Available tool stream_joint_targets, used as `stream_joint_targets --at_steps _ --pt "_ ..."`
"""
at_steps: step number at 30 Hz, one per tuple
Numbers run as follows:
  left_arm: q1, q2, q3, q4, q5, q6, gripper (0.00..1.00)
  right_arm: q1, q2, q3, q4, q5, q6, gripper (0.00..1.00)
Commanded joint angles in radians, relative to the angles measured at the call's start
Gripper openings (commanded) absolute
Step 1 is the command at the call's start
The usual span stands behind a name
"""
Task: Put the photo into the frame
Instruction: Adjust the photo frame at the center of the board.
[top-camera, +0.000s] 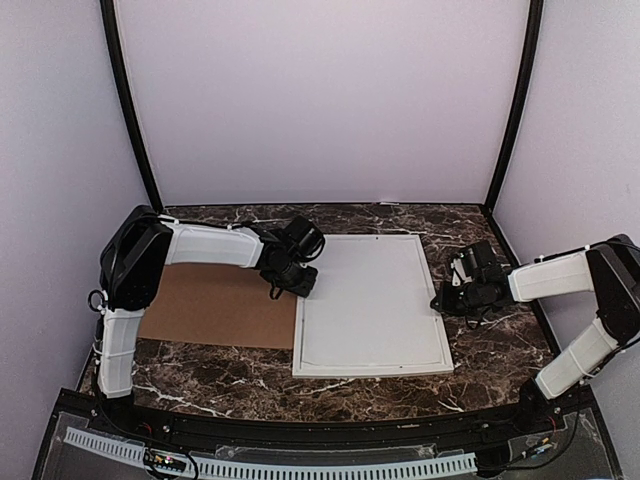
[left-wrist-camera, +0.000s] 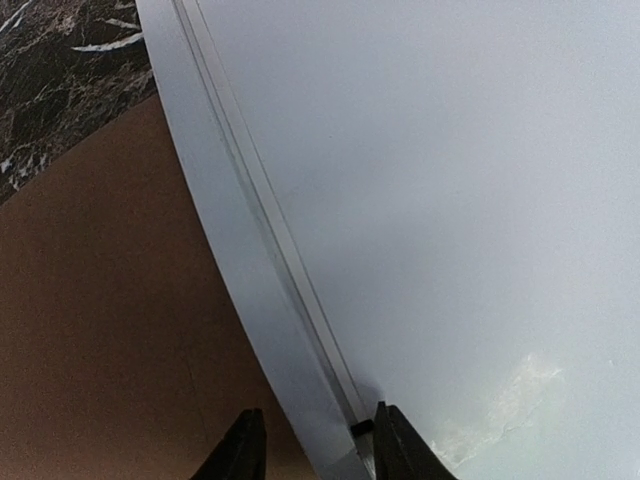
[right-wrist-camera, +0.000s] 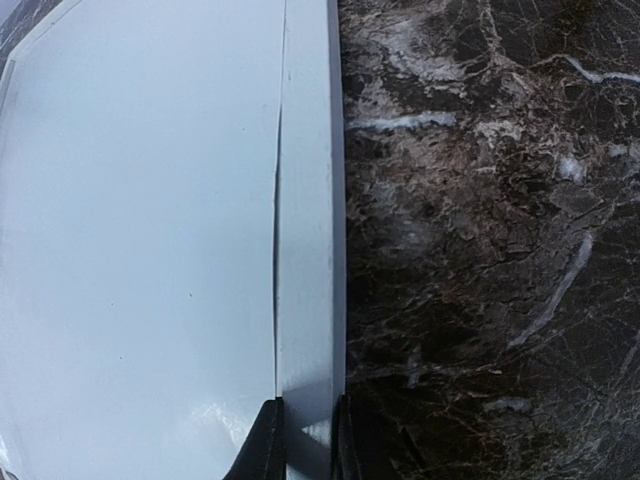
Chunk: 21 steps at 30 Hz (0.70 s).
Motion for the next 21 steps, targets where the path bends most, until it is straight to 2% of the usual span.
stream_joint_targets --at_steps 1,11,21 --pt "0.004 -0.007 -0.017 -0.019 -0.008 -0.020 0.36 0.013 0.043 -0.032 -0.057 -0.039 0.022 0.08" --pt "0.004 -0.029 -0.038 0.006 0.005 -0.030 0.22 0.013 0.051 -0.038 -0.053 -0.044 0.022 0.08" --pt "0.010 -0.066 -0.063 0.032 0.050 -0.057 0.18 0.013 0.053 -0.040 -0.051 -0.046 0.022 0.08"
